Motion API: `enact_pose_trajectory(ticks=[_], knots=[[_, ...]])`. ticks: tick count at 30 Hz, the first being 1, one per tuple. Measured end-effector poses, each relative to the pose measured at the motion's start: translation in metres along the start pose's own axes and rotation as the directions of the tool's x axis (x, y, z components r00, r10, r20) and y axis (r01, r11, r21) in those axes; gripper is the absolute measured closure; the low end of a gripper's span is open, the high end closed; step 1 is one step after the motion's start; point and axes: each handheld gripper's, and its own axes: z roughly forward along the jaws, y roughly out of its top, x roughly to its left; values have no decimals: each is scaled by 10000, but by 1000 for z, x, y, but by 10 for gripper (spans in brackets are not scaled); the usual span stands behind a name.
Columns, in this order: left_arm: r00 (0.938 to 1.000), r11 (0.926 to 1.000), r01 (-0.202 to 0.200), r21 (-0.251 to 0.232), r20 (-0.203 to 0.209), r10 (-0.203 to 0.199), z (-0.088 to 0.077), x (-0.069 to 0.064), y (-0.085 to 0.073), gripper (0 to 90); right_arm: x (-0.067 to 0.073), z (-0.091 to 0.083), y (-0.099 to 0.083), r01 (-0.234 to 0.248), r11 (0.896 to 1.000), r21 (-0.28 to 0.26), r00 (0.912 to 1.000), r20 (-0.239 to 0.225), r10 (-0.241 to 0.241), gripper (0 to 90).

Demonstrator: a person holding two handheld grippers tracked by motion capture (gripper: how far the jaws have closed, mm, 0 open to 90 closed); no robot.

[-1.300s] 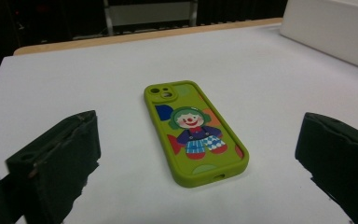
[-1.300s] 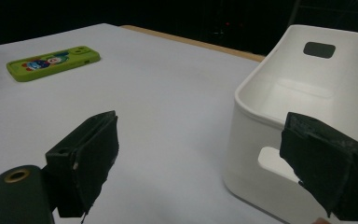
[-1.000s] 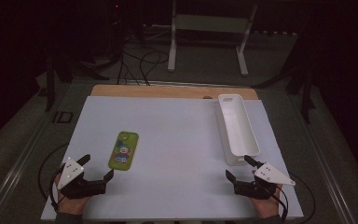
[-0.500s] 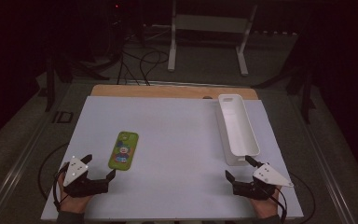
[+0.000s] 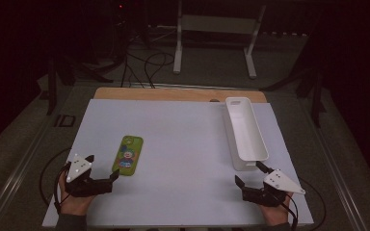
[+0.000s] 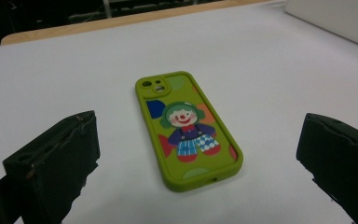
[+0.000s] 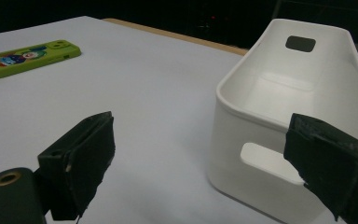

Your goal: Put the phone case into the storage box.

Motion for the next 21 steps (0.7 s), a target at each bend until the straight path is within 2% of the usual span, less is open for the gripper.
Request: enact_pose_trajectory(ticks=[3, 10, 13, 21], knots=[[9999, 9998, -61, 195, -146, 64, 2, 0, 9, 0, 0, 0, 0, 11, 10000, -2, 10000, 14, -11, 85], [10000, 9983, -82, 583, -15, 83, 11, 2, 29, 0, 0, -1, 0, -22, 10000, -64, 10000, 69, 23, 85], [10000, 9982, -60, 604, -59, 64, 15, 3, 34, 0, 0, -2, 1, -59, 9999, -92, 9999, 82, 60, 84], [10000, 9942, 18, 1079, -64, -11, 28, 3, 43, 0, 1, -2, 1, 29, 9999, -105, 9999, 151, -28, 82]])
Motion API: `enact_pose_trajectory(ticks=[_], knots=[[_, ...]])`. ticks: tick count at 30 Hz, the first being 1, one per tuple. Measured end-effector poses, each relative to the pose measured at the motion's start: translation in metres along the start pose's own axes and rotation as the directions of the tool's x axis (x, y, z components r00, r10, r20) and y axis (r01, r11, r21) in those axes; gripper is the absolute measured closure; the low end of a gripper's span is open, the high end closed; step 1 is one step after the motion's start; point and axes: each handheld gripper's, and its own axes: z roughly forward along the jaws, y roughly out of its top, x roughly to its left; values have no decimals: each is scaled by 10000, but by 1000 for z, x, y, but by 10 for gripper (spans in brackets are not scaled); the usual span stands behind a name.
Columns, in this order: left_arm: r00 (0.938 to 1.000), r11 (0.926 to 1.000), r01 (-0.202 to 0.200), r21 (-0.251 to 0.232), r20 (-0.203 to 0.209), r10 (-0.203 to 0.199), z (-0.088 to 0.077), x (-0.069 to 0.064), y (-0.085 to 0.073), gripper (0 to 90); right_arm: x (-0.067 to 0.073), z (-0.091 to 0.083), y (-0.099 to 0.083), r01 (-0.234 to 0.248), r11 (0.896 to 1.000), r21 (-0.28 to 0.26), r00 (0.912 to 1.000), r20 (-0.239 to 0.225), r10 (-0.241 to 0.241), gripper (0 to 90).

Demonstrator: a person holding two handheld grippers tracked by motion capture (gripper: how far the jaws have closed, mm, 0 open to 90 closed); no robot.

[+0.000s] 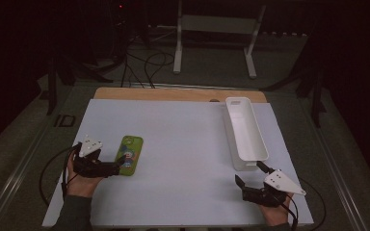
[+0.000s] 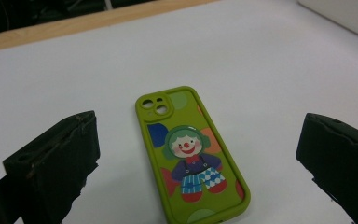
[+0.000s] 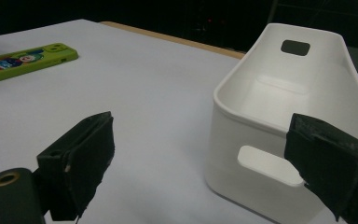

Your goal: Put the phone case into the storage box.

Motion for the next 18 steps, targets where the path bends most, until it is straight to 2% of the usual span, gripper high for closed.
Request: enact_pose_trajectory(ticks=[12, 18], knots=[[9999, 9968, 97, 797, -31, -95, 16, 1, 8, 0, 1, 0, 0, 19, 10000, 0, 10000, 37, -19, 82], [9999, 9926, 162, 1206, -62, -156, 26, 2, 11, 0, 0, 0, 0, 24, 10000, -10, 10000, 50, -24, 82]])
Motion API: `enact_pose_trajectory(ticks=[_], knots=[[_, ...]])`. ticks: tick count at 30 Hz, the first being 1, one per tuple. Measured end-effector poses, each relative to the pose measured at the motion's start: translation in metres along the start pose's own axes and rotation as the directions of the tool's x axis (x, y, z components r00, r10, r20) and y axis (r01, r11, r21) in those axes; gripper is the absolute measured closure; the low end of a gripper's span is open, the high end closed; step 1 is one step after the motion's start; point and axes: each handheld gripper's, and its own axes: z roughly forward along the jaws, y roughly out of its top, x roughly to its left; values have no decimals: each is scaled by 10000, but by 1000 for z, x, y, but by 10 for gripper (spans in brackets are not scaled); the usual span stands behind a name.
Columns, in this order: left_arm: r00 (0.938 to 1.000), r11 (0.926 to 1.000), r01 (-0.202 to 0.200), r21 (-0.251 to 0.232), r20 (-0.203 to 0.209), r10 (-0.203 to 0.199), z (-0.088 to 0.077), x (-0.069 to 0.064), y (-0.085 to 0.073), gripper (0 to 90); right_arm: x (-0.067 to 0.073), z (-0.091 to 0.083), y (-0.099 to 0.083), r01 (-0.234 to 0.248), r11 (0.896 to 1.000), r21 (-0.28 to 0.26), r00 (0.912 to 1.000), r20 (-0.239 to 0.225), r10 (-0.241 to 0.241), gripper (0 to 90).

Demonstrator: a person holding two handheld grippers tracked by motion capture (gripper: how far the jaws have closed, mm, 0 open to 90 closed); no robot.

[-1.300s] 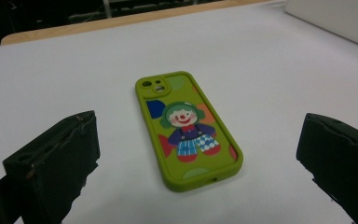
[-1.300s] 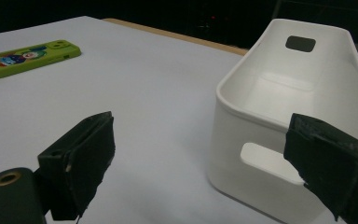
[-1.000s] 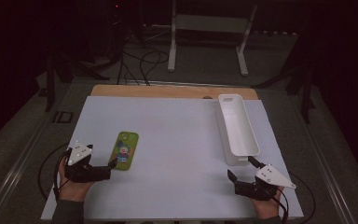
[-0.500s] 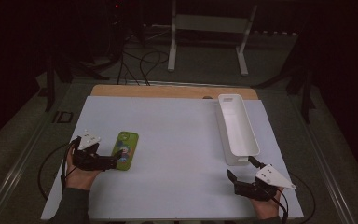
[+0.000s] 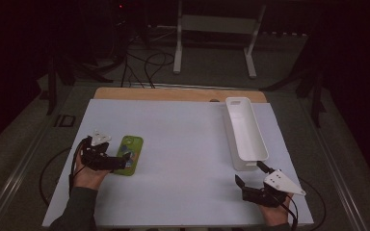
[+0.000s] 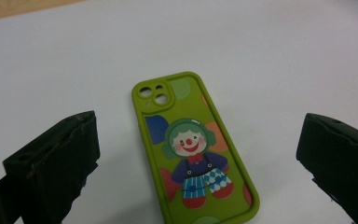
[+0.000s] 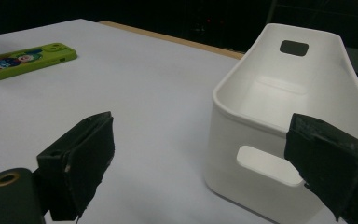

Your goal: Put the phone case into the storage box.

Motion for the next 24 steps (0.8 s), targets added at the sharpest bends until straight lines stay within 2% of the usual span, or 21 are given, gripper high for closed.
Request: enact_pose_trajectory(ticks=[11, 24], knots=[[10000, 9988, 40, 487, -70, -36, 10, 0, 4, 0, 0, 0, 0, -6, 10000, 2, 10000, 24, 6, 82], [9998, 9940, 40, 1097, -175, -21, 22, -3, 5, 0, -1, 0, 0, -5, 10000, 6, 10000, 70, 5, 82]])
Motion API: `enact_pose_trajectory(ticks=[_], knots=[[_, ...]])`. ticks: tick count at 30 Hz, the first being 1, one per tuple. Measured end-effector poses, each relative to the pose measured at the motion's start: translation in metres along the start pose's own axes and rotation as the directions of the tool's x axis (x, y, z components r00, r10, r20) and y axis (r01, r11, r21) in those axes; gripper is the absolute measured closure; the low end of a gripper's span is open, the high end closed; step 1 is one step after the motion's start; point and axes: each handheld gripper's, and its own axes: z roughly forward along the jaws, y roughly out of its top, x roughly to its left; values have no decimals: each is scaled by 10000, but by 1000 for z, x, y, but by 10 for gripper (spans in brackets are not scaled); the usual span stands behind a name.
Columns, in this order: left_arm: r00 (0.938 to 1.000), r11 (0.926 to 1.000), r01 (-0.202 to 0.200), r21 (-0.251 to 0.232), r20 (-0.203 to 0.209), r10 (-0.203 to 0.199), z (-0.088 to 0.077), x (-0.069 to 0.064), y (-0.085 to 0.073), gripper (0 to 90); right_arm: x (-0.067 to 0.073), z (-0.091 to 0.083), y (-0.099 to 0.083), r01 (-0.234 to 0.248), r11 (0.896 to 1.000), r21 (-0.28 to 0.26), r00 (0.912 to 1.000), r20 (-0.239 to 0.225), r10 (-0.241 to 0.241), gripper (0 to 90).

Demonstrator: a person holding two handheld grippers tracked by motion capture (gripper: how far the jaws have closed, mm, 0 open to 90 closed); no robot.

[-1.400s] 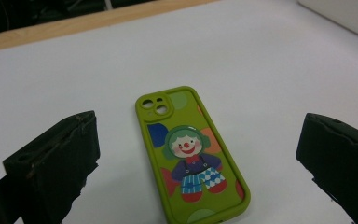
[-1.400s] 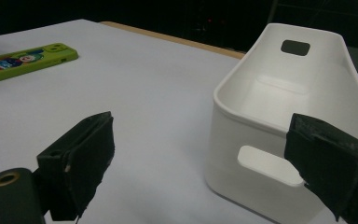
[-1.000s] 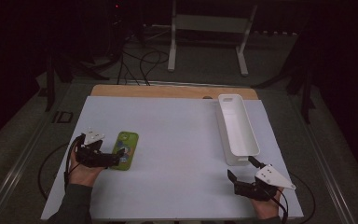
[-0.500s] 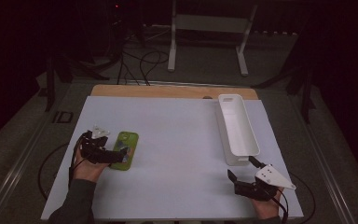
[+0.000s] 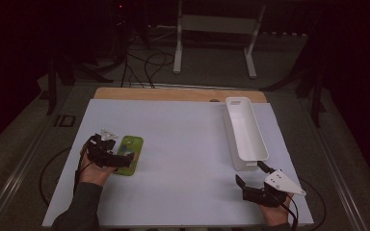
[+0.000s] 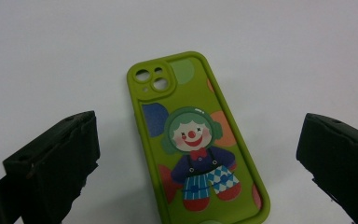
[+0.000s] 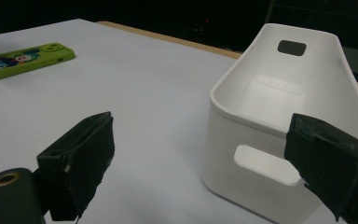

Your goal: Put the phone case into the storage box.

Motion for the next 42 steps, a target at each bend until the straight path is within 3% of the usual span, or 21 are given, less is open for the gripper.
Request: enact_pose_trajectory(ticks=[42], knots=[[9996, 9980, 177, 599, -251, -162, 25, -10, -4, 0, 0, 0, 0, 11, 10000, 29, 10000, 36, -11, 82]])
